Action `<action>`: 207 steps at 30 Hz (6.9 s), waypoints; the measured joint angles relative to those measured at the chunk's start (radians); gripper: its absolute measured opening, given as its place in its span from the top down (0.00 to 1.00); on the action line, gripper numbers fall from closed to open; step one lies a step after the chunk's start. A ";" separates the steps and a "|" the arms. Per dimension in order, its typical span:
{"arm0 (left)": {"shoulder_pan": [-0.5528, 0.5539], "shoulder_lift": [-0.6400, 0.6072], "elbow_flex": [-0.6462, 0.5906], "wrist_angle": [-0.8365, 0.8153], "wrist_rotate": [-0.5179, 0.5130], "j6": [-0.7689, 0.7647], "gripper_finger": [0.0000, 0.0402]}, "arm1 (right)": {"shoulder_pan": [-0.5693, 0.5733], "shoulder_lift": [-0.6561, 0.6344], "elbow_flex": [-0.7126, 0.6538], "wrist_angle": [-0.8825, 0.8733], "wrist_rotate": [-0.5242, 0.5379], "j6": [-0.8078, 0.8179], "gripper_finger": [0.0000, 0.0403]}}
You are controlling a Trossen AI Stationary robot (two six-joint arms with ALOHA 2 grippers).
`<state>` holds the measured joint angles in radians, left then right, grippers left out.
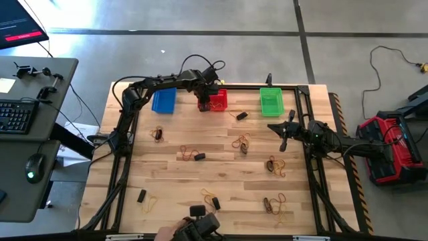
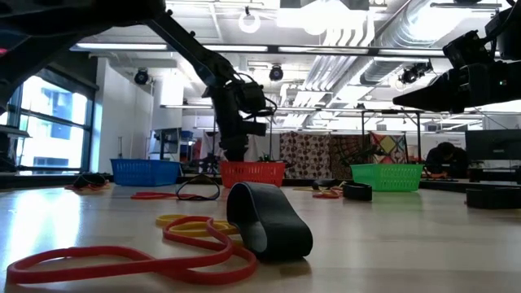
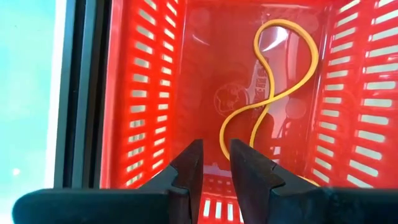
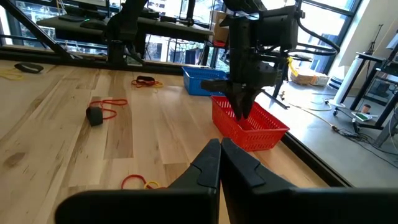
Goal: Sort rubber bands into baskets
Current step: Put the black rubberband into the green bin
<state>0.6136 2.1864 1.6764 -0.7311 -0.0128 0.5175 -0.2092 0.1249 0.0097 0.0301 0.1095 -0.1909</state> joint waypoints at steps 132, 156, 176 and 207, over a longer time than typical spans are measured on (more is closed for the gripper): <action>-0.380 -0.891 -1.372 1.483 0.164 -0.344 1.00 | 0.000 0.010 0.000 0.096 -0.125 0.350 1.00; -0.380 -0.891 -1.372 1.453 0.164 -0.337 1.00 | 0.271 0.481 0.278 -0.047 0.108 0.454 1.00; -0.380 -0.891 -1.372 1.423 0.160 -0.330 1.00 | 0.593 1.068 0.800 -0.625 0.076 0.970 1.00; -0.380 -0.891 -1.372 1.423 0.160 -0.311 1.00 | 0.864 1.692 1.236 -0.925 -0.345 1.531 0.68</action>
<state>0.2340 1.2957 0.3046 0.6922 0.1470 0.2067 0.6543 1.8170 1.2457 -0.8946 -0.2353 1.3401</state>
